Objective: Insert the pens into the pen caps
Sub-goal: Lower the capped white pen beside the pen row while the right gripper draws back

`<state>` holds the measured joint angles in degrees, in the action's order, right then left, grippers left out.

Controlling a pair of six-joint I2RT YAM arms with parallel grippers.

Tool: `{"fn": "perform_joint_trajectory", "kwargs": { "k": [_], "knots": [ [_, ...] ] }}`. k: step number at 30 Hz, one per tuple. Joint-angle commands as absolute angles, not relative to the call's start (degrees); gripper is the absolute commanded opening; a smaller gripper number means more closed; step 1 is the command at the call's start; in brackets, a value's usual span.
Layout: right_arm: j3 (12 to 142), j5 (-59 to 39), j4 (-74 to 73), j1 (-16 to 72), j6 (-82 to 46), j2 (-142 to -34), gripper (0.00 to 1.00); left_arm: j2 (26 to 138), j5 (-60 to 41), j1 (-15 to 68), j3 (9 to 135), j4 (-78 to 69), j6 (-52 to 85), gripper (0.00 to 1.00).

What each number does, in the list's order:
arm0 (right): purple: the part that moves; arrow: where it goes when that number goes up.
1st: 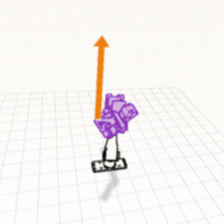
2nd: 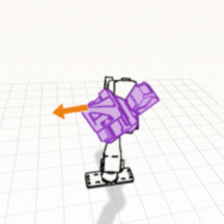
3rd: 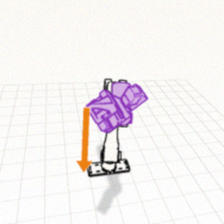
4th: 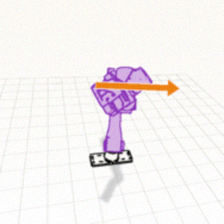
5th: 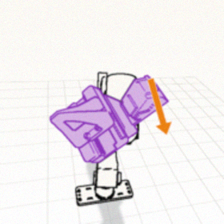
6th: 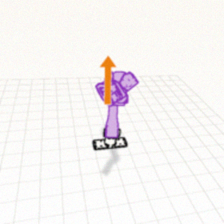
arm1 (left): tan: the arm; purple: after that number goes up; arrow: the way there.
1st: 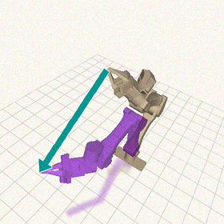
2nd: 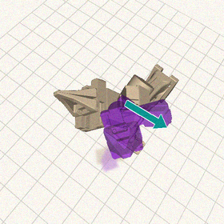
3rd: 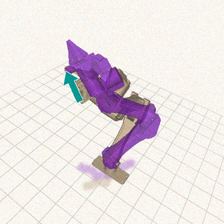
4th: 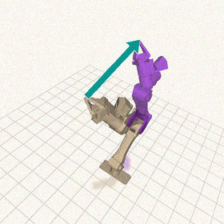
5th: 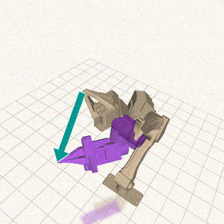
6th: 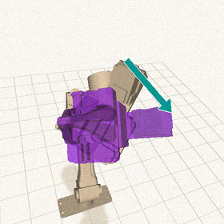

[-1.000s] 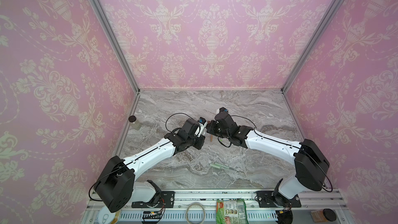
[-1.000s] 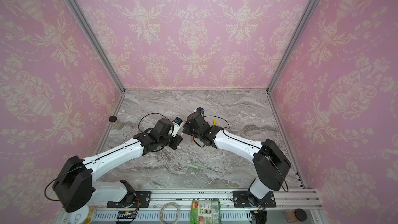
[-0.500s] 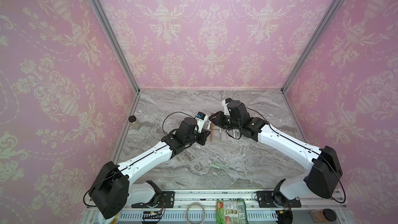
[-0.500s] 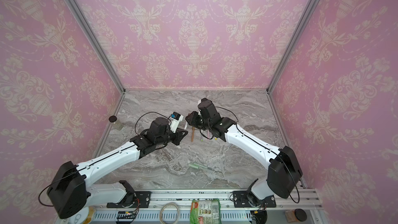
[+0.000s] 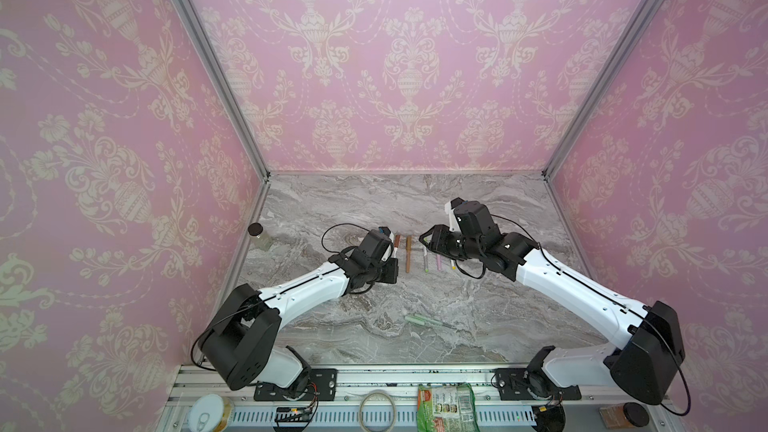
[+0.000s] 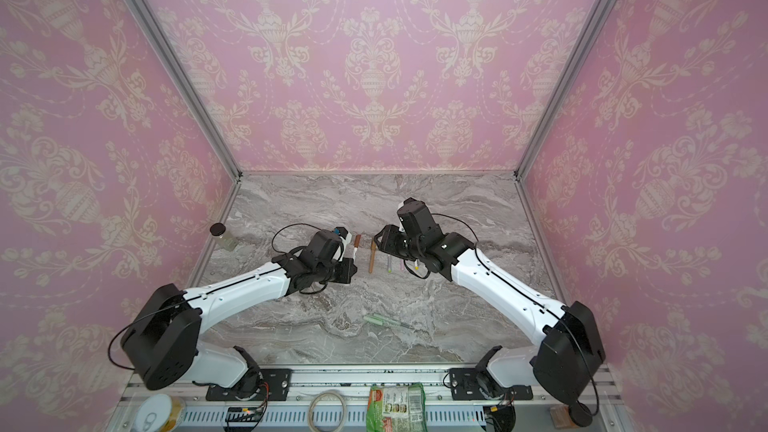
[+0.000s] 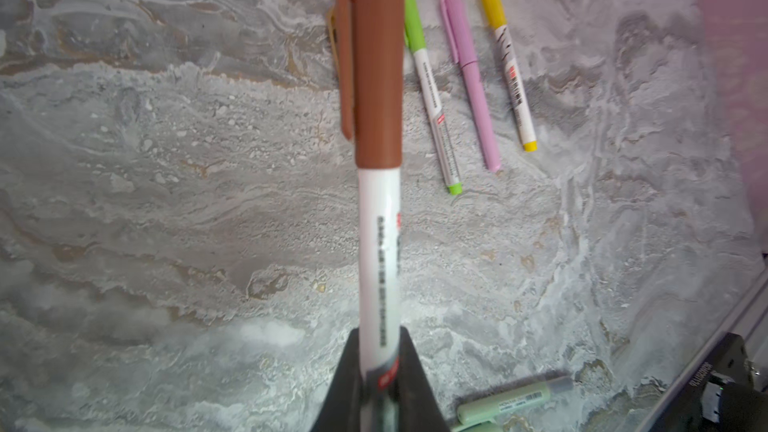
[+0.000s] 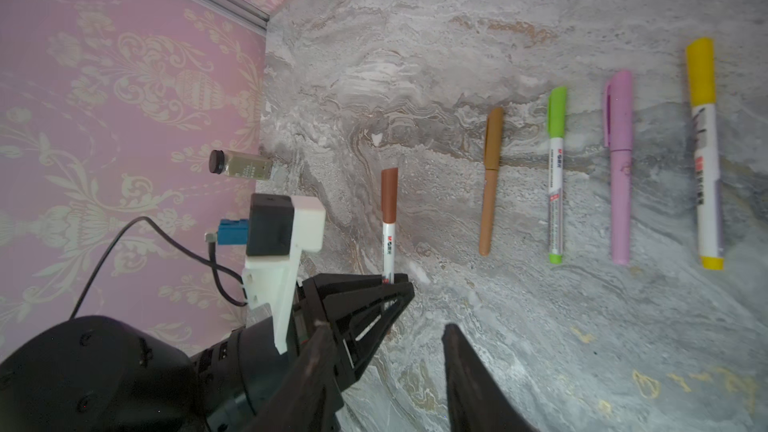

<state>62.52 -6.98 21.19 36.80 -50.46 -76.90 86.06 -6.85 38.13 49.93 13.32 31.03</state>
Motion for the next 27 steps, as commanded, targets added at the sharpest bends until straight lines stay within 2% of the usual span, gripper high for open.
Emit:
{"fn": "perform_joint_trajectory", "kwargs": {
  "k": [1,11,27],
  "knots": [
    [60.26,-4.40,23.84,35.80,-48.05,-74.42,0.46,90.09,-1.47,37.83,54.48,18.36,32.73,0.02],
    [54.59,-5.45,23.28,31.89,-46.76,-68.95,0.47,100.45,-1.23,35.28,60.54,20.09,36.79,0.04],
    [48.35,-8.15,20.24,29.37,-47.55,-65.79,0.47,107.82,-2.12,34.89,65.87,22.43,37.44,0.08]
  ]
}}
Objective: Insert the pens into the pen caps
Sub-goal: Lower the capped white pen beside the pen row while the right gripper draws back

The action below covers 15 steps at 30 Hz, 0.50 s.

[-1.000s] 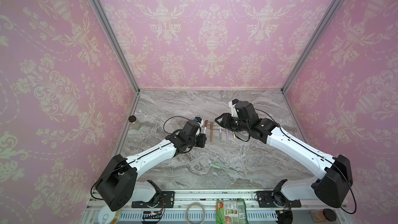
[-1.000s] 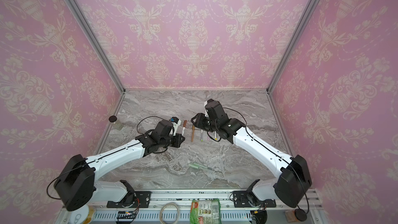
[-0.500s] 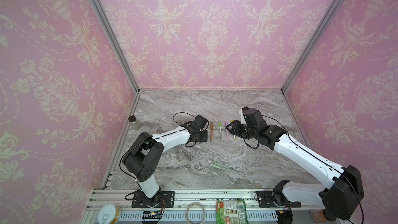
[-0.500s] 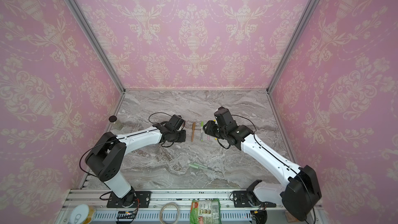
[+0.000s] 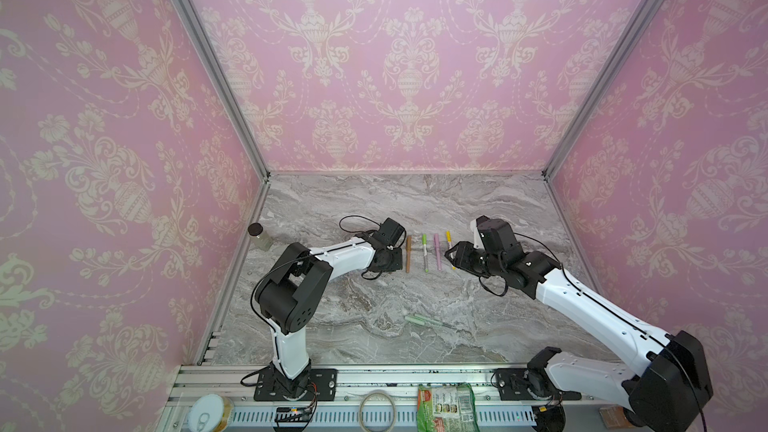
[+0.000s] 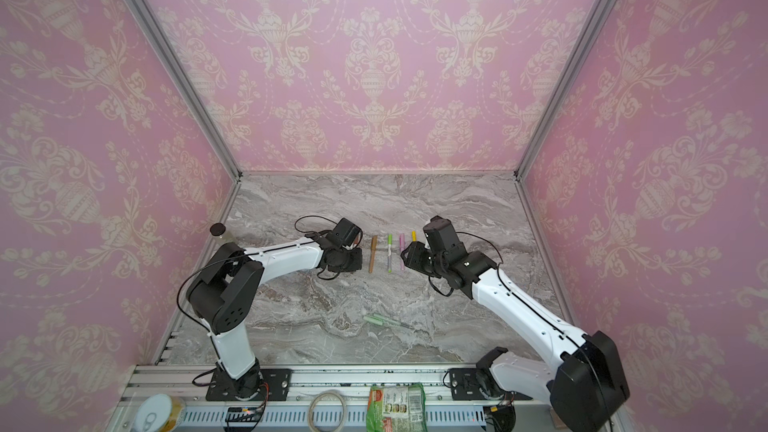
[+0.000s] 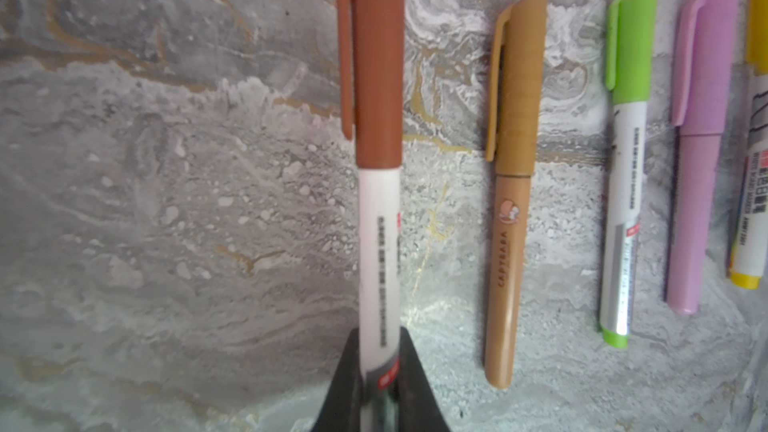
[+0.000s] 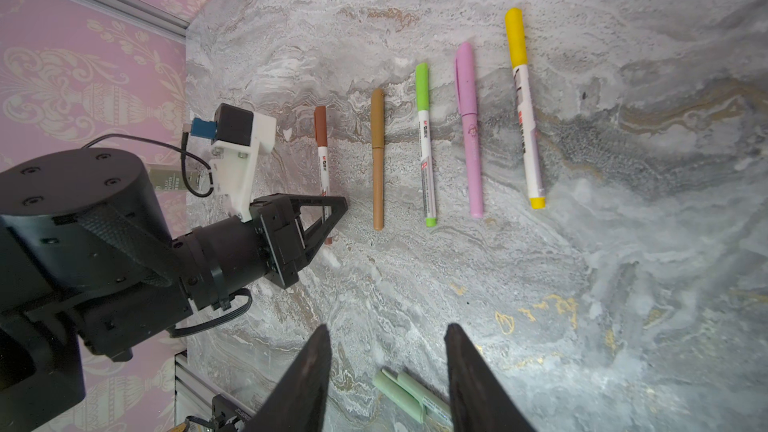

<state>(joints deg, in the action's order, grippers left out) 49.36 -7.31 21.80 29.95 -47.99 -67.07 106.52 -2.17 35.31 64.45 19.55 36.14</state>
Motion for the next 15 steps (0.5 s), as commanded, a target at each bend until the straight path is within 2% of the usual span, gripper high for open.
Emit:
{"fn": "perform_joint_trajectory", "kwargs": {
  "k": [1,15],
  "knots": [
    [48.13,-8.22,20.09,29.31,-47.55,-65.59,0.47,108.15,-2.11,34.84,65.99,22.66,37.44,0.09],
    [45.00,-8.83,19.62,27.99,-47.36,-62.94,0.48,110.96,-0.36,34.36,67.32,24.35,37.37,0.21]
  ]
}}
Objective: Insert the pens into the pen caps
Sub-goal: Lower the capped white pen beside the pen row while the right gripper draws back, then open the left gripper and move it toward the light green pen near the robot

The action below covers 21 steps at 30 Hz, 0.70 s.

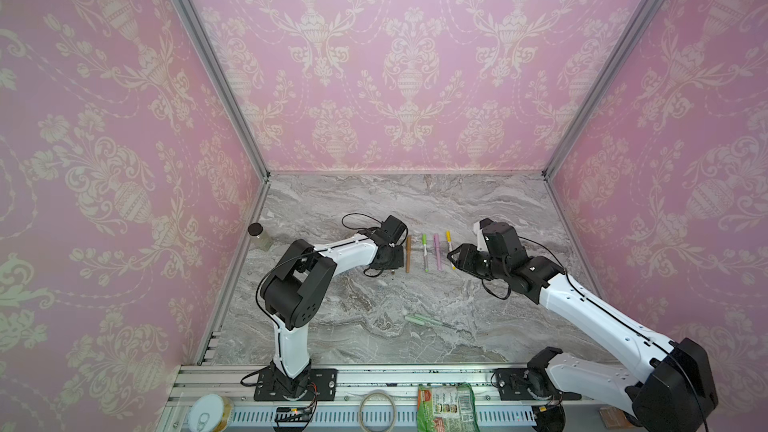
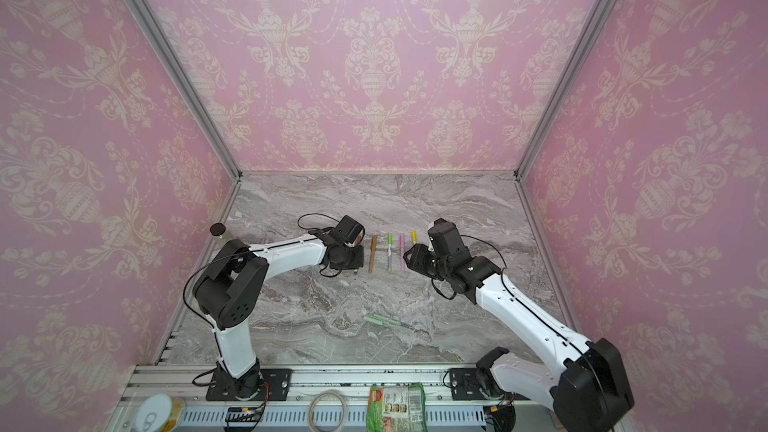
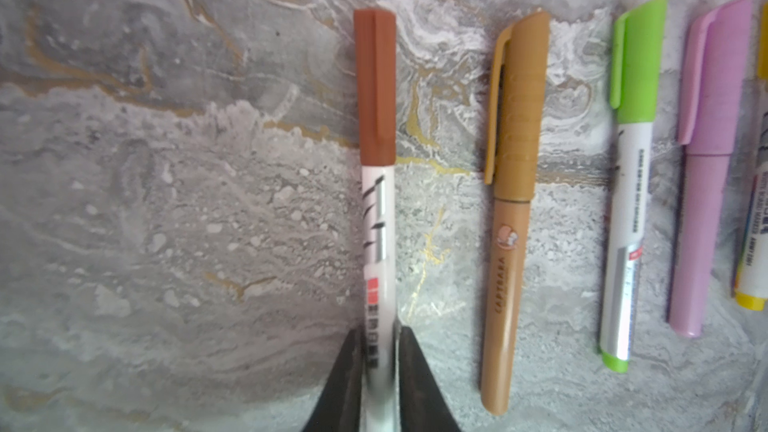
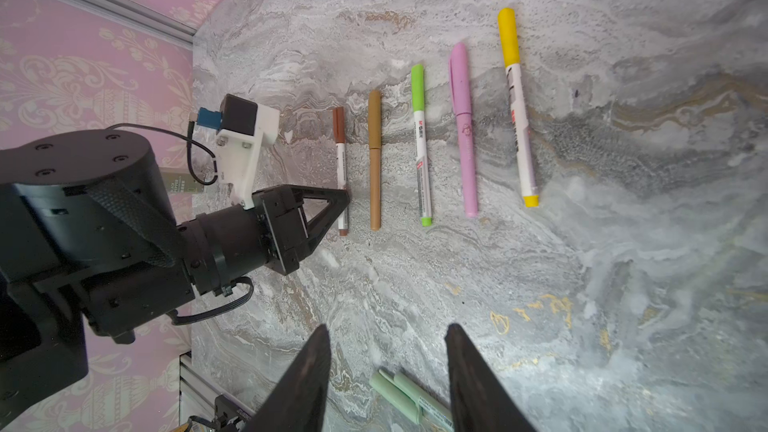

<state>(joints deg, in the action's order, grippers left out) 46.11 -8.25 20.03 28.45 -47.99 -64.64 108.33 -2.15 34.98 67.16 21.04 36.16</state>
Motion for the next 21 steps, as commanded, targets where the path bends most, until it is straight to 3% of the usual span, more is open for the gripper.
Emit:
{"fn": "perform_joint_trajectory", "kwargs": {
  "k": [1,16,21],
  "knots": [
    [44.71,-8.87,19.60,27.86,-47.29,-62.72,0.48,111.08,-0.30,34.32,67.37,24.33,37.47,0.21],
    [42.29,-10.54,18.50,26.04,-46.98,-61.70,0.48,110.18,0.96,34.12,68.43,24.79,38.36,0.21],
    [43.18,-10.92,19.16,25.95,-45.43,-60.81,0.49,102.95,0.01,33.84,66.03,19.44,36.32,0.30]
  ]
}}
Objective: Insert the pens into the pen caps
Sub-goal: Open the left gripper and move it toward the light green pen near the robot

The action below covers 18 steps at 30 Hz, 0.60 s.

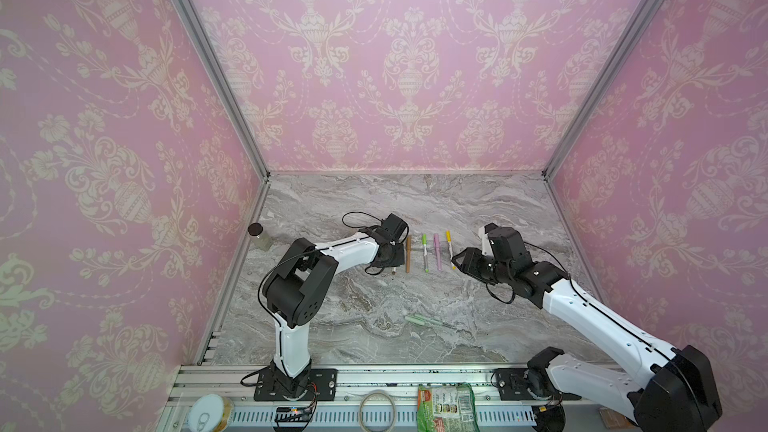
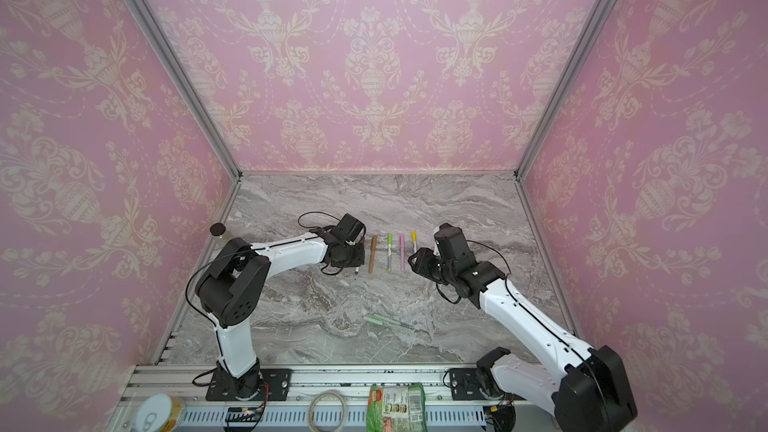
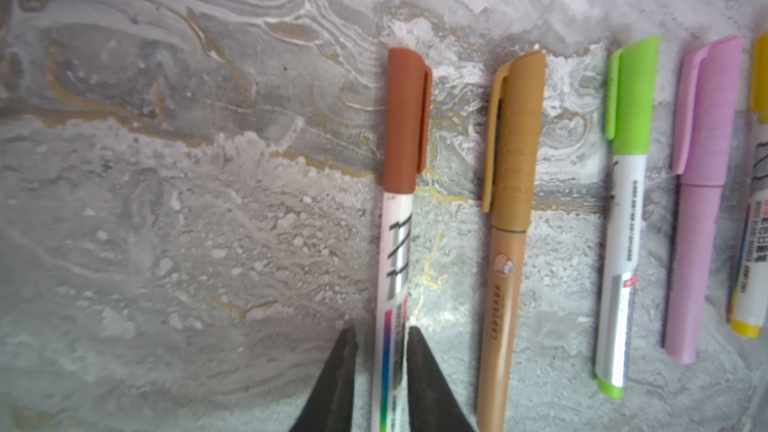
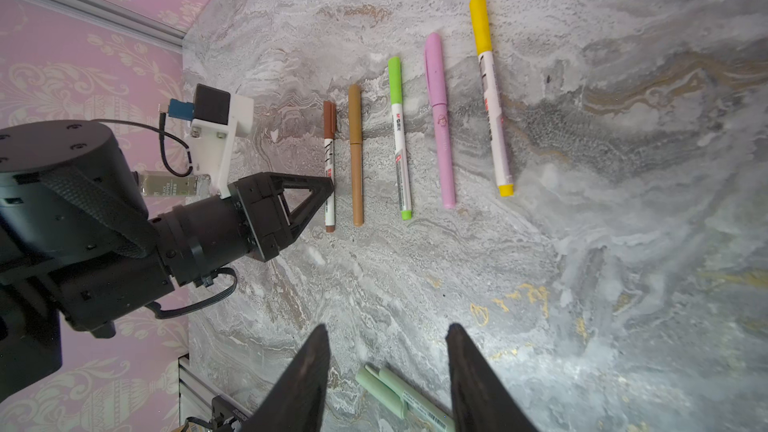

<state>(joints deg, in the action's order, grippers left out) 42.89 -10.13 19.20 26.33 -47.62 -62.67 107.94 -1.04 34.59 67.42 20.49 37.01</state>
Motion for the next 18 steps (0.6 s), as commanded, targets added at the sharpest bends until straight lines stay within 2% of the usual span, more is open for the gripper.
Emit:
{"fn": "perform_joint_trajectory", "kwargs": {
  "k": [1,7,18],
  "knots": [
    [43.51,-10.76,19.60,25.97,-45.10,-60.53,0.49,101.60,-0.38,33.84,65.80,18.77,35.16,0.34],
    [47.10,-8.45,25.13,25.93,-44.32,-59.20,0.50,90.20,-4.24,33.74,61.40,14.86,26.80,0.50],
    [53.91,-4.45,39.43,25.93,-51.40,-58.86,0.51,67.60,-24.16,34.64,51.34,16.08,3.09,0.56]
  ]
}}
